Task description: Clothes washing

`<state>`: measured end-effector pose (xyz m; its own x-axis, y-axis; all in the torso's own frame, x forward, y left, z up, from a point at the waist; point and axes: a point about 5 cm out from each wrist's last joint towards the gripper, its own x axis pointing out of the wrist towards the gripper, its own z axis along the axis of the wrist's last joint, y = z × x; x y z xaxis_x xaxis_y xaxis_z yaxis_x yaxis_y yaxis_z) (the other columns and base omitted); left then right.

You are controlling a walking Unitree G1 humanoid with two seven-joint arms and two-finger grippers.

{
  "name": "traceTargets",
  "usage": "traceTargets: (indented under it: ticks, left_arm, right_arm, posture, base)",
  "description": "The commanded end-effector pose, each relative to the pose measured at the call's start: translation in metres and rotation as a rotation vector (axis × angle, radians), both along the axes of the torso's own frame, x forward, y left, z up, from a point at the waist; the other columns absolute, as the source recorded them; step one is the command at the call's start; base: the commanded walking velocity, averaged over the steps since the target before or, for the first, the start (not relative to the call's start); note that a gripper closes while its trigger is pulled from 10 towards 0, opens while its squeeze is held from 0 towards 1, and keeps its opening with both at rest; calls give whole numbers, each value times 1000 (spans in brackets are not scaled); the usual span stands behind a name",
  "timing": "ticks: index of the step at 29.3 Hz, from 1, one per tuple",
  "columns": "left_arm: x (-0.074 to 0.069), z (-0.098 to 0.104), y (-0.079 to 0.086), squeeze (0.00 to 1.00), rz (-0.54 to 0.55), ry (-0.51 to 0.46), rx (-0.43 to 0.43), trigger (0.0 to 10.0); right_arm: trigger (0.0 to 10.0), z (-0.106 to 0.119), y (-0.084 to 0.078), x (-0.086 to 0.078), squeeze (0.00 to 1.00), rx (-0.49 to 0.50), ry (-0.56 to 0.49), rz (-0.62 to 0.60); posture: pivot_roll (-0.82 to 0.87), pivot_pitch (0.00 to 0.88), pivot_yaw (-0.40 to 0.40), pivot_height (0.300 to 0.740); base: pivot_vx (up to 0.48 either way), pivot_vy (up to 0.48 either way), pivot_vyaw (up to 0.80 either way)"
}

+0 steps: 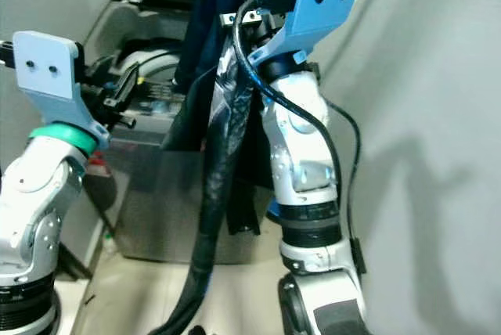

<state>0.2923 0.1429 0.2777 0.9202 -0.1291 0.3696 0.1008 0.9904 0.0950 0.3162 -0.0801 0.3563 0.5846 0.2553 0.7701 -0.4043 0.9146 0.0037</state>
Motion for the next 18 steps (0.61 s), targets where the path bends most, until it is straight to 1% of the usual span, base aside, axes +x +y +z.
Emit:
traceTargets:
  ticks: [1,3,6,11,18]
  left_arm:
    - [1,2,-1,0,6,-15,7,10000]
    - [1,3,-1,0,14,-23,4,10000]
    - [4,5,1,0,33,-29,0,10000]
    - [4,6,0,0,32,-31,0,10000]
    - [4,6,-1,0,22,-33,1,10000]
  right_arm:
    - [10000,7,-3,-4,0,15,-32,4]
    - [10000,4,-2,-3,0,4,-23,4]
    - [10000,-9,1,3,0,-39,22,-17]
    - [10000,-14,1,4,0,-45,39,-22]
    - [10000,-20,-6,8,0,-43,70,-49]
  posture:
    - [98,0,-14,740]
    - [98,0,-14,740]
    - [96,0,-15,740]
    - [95,0,-13,740]
    - [94,0,-9,740]
  base:
    - [0,0,-800]
    - [394,0,0]
    - [454,0,0]
    - [451,0,0]
    - [451,0,0]
